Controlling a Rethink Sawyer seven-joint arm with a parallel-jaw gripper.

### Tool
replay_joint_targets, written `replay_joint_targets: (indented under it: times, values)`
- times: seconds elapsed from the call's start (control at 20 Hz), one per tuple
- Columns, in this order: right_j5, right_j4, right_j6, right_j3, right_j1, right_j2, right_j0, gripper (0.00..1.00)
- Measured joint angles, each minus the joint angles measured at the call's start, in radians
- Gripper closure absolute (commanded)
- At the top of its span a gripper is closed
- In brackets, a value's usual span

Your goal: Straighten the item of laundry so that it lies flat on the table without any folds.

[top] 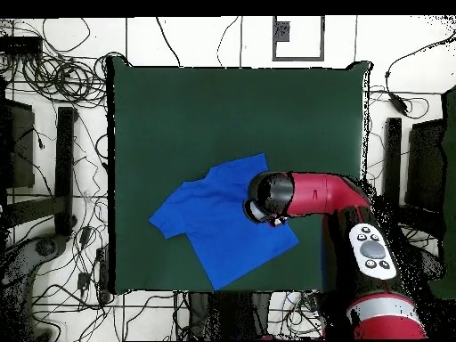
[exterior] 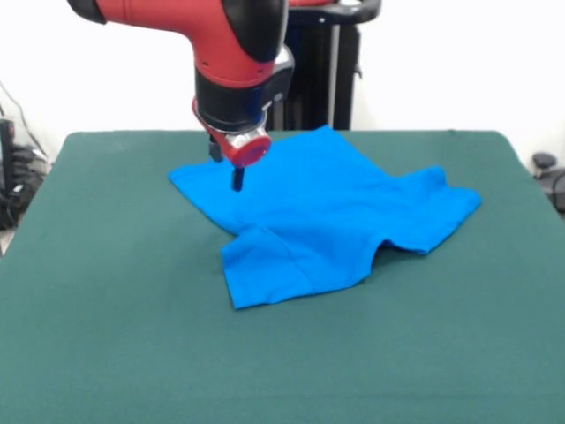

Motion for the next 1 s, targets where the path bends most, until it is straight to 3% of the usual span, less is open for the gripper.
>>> replay_joint_targets:
  times: [0.5, 1.0]
  values:
    - [-0.040, -0.079, -0.002, 0.028, -0.064, 0.041, -0.111, 0.00]
    - [-0.040, -0.110, -0.002, -0.032, -0.026, 0.080, -0.146, 0.00]
